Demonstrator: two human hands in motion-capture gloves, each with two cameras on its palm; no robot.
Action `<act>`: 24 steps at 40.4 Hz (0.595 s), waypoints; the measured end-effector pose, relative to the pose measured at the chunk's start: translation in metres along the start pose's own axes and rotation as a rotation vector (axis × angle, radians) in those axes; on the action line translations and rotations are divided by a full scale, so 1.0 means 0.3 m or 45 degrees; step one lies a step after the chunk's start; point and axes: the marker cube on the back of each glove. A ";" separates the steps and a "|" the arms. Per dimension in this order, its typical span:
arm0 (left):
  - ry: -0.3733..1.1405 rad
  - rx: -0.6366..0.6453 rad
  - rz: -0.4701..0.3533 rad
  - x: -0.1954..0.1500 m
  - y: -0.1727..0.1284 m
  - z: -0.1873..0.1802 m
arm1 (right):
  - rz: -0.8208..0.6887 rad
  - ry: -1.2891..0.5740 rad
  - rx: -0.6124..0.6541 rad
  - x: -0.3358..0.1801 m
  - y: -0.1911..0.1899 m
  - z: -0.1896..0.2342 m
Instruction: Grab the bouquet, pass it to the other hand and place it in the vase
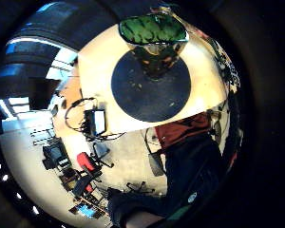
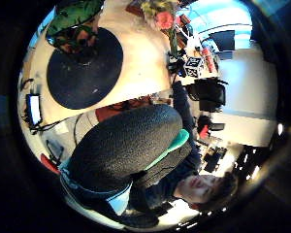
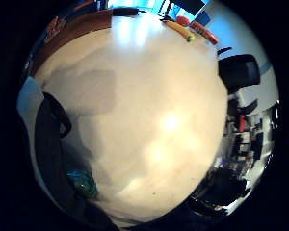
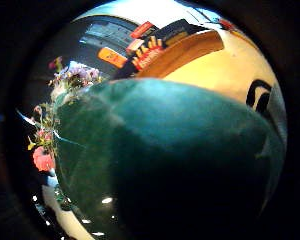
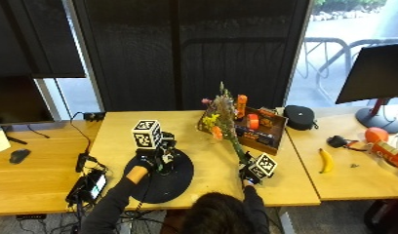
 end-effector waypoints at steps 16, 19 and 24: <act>0.282 -0.029 0.112 0.057 -0.069 -0.051 | -0.195 -0.810 -0.236 -0.240 0.018 -0.172; 0.351 -0.015 0.140 0.081 -0.081 -0.083 | -0.359 -0.990 -0.172 -0.307 0.005 -0.200; 0.529 0.037 0.206 0.134 -0.125 -0.125 | -0.262 -1.170 -0.483 -0.402 0.047 -0.204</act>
